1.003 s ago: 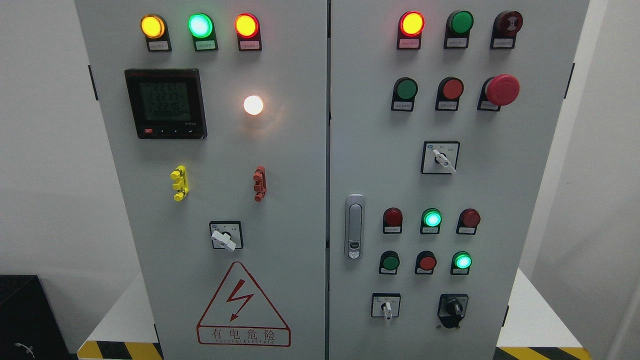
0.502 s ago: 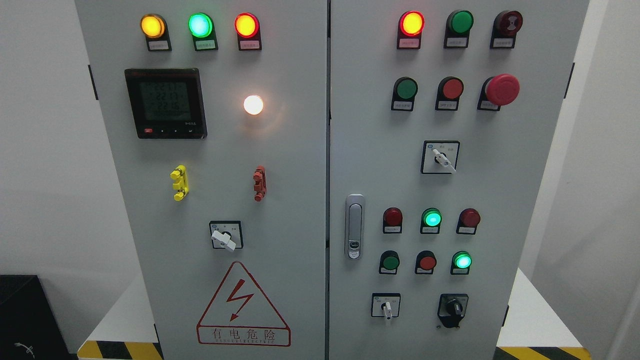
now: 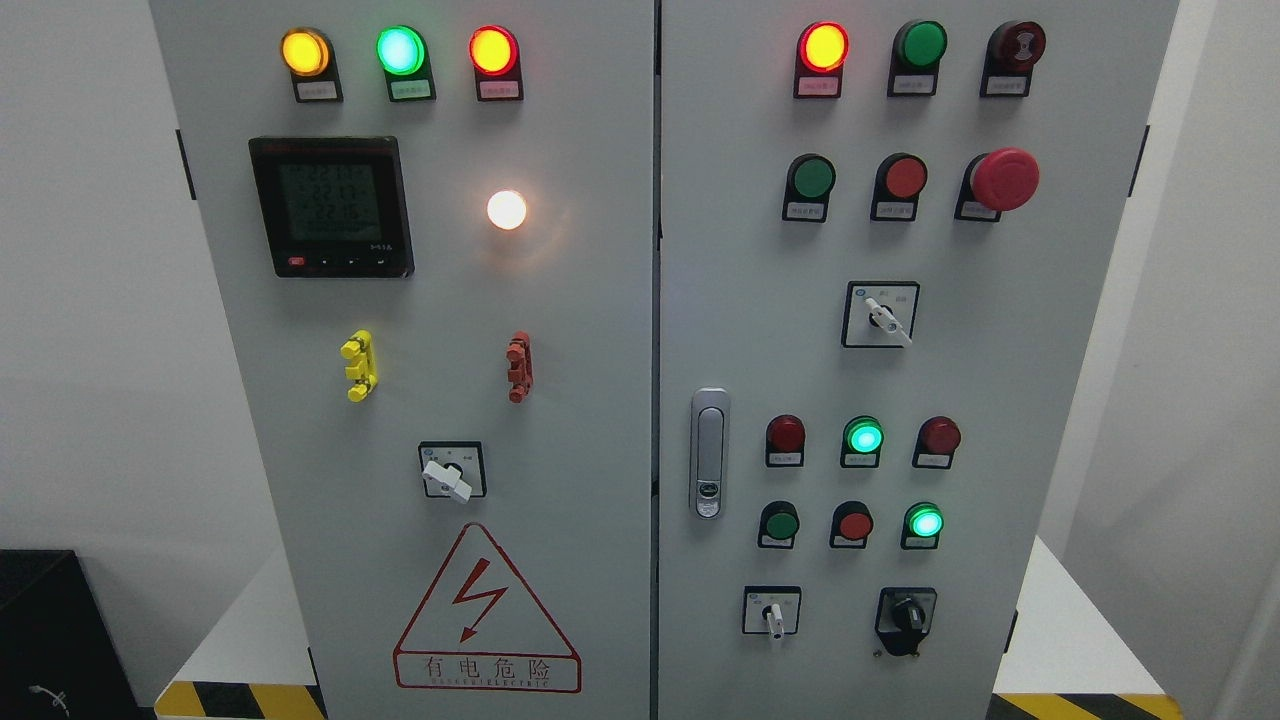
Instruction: Flip black knob to close circuit
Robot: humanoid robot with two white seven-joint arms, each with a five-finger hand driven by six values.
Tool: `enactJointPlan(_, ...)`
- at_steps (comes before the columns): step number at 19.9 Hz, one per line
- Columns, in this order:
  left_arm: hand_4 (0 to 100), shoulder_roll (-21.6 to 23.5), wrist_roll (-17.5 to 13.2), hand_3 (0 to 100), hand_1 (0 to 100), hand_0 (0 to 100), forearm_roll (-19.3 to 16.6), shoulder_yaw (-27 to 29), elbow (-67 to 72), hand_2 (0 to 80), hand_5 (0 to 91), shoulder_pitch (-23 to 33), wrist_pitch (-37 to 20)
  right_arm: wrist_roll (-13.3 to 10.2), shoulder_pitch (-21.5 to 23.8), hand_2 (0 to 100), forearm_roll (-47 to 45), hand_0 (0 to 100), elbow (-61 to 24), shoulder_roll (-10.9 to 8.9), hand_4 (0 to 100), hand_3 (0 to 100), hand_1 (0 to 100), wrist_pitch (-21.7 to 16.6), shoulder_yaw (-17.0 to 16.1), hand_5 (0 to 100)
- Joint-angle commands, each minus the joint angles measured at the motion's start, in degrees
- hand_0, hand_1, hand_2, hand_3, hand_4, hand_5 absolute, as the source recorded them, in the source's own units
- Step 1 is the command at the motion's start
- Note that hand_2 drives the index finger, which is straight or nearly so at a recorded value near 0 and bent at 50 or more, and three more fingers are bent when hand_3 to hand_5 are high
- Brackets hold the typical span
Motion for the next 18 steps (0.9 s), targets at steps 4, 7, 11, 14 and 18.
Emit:
enactJointPlan(4,0,0.0,0.03,0,56,12,-1.23,-1.14,1.23,0.0,0.0,0.0,0.05,-1.44,2.4,75,17.96,0,-18.84,1.94,66,84,36,-0.44,-6.58,70)
enactJointPlan(7,0,0.0,-0.06,0,56,12,-1.23,-1.14,1.23,0.0,0.0,0.0,0.05,-1.09,2.31,78,22.2,0,-22.62,2.73,69,87,33,-0.27,-8.44,72)
enactJointPlan(11,0,0.0,-0.06,0,56,12,-1.23,-1.14,1.23,0.0,0.0,0.0,-0.04,-0.57,2.22,80,24.13,0,-27.8,3.26,72,90,16,0.87,-8.53,74)
enactJointPlan(14,0,0.0,-0.06,0,56,12,-1.23,-1.14,1.23,0.0,0.0,0.0,-0.04,1.1,1.87,80,26.24,0,-31.85,4.66,73,91,6,0.88,-10.46,75)
enactJointPlan(18,0,0.0,0.03,0,56,12,-1.23,-1.14,1.23,0.0,0.0,0.0,0.05,1.63,0.73,81,30.02,0,-36.86,4.93,74,93,2,1.75,-12.31,77)
